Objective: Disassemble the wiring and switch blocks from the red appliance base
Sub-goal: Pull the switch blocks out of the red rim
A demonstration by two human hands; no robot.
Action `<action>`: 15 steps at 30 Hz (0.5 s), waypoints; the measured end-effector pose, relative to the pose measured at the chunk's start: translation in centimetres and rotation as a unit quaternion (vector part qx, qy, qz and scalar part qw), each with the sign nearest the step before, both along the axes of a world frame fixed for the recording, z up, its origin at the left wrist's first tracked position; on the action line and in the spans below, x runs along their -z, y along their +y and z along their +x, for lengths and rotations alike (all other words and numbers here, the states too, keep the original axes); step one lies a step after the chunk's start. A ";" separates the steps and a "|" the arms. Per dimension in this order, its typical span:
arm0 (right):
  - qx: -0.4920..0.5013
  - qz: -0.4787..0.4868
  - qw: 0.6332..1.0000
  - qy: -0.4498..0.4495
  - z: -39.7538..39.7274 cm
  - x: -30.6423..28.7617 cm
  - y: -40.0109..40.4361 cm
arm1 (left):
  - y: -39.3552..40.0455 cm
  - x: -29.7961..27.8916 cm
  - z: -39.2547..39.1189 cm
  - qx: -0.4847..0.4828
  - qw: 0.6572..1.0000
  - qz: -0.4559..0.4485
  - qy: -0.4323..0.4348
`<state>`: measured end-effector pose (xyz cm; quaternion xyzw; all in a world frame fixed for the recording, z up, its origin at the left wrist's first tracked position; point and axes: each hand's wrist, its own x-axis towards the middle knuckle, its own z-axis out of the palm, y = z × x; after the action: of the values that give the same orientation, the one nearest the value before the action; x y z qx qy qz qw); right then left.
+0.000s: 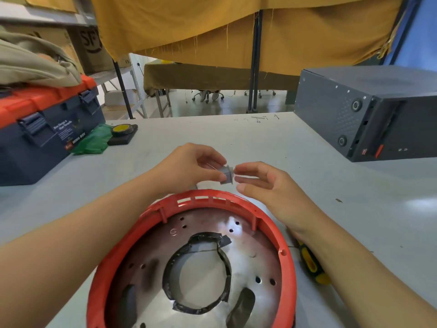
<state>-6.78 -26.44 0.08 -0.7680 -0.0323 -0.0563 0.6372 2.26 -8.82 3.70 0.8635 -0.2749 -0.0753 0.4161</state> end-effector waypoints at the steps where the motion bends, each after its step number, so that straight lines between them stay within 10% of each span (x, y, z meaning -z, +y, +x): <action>1: -0.010 -0.012 1.000 0.007 -0.1 0.0 0.1 | 0.3 -0.1 0.6 -0.013 1.000 0.004 -0.011; 15: -0.066 -0.086 0.994 0.014 -0.1 0.2 0.0 | 0.2 2.6 4.0 0.032 0.953 0.273 -0.129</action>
<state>-6.88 -26.43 -0.08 -0.8171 -0.0788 -0.0008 0.5711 6.30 -8.58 1.06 0.9374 -0.3223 -0.0485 0.1228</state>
